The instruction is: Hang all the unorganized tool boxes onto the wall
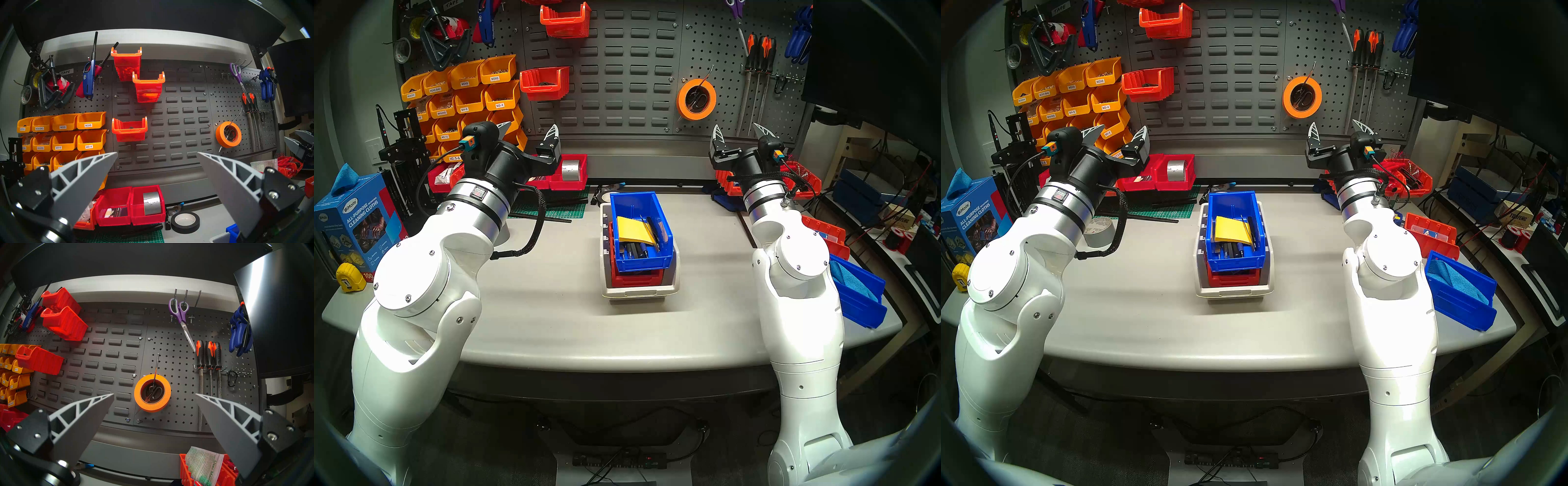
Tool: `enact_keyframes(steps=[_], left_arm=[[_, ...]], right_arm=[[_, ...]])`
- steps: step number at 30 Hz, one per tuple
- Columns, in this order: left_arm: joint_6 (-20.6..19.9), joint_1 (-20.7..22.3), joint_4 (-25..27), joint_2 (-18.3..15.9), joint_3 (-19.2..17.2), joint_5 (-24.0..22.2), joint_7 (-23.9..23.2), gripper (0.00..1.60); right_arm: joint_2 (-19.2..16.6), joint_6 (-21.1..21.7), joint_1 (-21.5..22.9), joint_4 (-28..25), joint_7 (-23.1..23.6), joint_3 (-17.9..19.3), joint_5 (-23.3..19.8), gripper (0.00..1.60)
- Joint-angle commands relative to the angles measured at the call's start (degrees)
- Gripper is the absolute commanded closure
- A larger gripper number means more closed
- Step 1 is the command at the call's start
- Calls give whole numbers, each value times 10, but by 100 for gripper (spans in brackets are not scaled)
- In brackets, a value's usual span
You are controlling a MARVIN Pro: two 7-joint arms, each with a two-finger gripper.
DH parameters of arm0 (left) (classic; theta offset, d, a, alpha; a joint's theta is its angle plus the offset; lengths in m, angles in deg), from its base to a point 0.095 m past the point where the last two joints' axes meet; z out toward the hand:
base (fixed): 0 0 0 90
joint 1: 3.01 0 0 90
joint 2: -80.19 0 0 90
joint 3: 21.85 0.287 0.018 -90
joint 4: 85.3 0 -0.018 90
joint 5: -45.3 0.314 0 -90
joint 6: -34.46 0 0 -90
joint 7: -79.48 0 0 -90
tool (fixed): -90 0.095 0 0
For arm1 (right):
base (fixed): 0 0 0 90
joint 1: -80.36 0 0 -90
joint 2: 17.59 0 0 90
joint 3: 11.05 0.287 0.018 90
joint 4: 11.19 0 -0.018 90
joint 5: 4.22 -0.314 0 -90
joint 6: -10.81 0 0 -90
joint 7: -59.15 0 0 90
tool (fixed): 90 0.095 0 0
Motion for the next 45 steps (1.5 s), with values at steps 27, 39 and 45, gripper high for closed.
enact_keyframes(steps=[27,39,45], left_arm=[[-102,-52,7,6,-32,-169,-79,0],[-103,-25,7,13,2,-175,-82,0],[-101,-18,7,17,14,-188,-98,0]], right_arm=[[0,-1,2,-5,0,0,0,0],[0,-1,2,-5,0,0,0,0],[0,-1,2,-5,0,0,0,0]])
